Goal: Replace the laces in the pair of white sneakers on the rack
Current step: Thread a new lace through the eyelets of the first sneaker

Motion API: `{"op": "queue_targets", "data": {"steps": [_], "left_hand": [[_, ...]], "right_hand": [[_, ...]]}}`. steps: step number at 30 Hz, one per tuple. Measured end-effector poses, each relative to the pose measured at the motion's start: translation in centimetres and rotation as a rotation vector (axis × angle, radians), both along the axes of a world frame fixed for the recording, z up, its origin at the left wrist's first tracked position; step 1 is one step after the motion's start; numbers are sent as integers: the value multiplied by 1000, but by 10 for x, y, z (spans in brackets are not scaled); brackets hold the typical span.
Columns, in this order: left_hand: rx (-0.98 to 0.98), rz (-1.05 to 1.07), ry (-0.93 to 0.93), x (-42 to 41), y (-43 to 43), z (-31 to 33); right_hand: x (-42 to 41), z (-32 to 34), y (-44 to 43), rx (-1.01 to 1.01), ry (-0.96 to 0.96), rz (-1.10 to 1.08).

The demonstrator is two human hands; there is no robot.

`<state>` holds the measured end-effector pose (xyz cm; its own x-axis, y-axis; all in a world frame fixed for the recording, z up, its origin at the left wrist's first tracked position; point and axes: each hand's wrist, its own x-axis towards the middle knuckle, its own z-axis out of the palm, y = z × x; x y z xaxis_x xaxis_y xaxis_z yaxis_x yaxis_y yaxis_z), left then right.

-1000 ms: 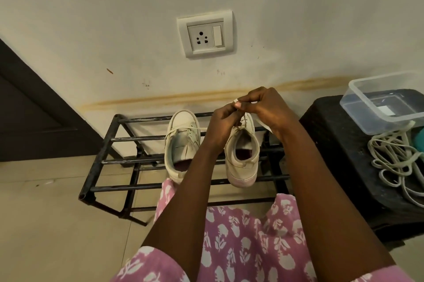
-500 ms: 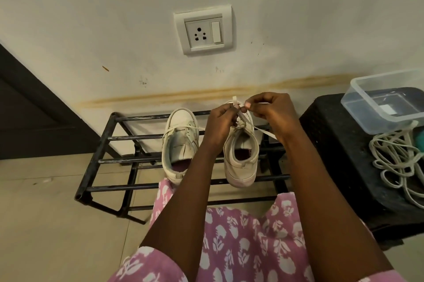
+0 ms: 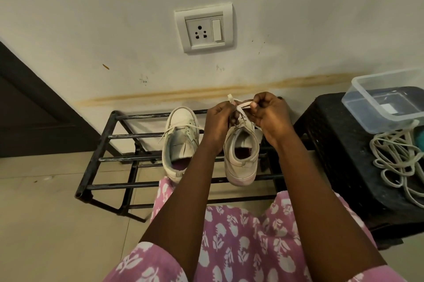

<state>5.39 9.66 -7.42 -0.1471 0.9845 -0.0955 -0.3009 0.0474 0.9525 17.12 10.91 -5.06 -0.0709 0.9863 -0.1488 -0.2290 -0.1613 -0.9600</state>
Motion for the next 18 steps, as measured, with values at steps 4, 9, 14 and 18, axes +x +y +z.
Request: {"op": "queue_targets", "data": {"steps": [4, 9, 14, 18], "left_hand": [[63, -21, 22, -1, 0, -2], [101, -71, 18, -5, -1, -2], [80, -67, 46, -6, -1, -3], [61, -59, 109, -7, -2, -5]], "right_hand": [[4, -2, 2, -3, 123, 81], [5, -4, 1, 187, -148, 137], [-1, -7, 2, 356, -502, 33], [2, -5, 5, 409, -674, 53]]}}
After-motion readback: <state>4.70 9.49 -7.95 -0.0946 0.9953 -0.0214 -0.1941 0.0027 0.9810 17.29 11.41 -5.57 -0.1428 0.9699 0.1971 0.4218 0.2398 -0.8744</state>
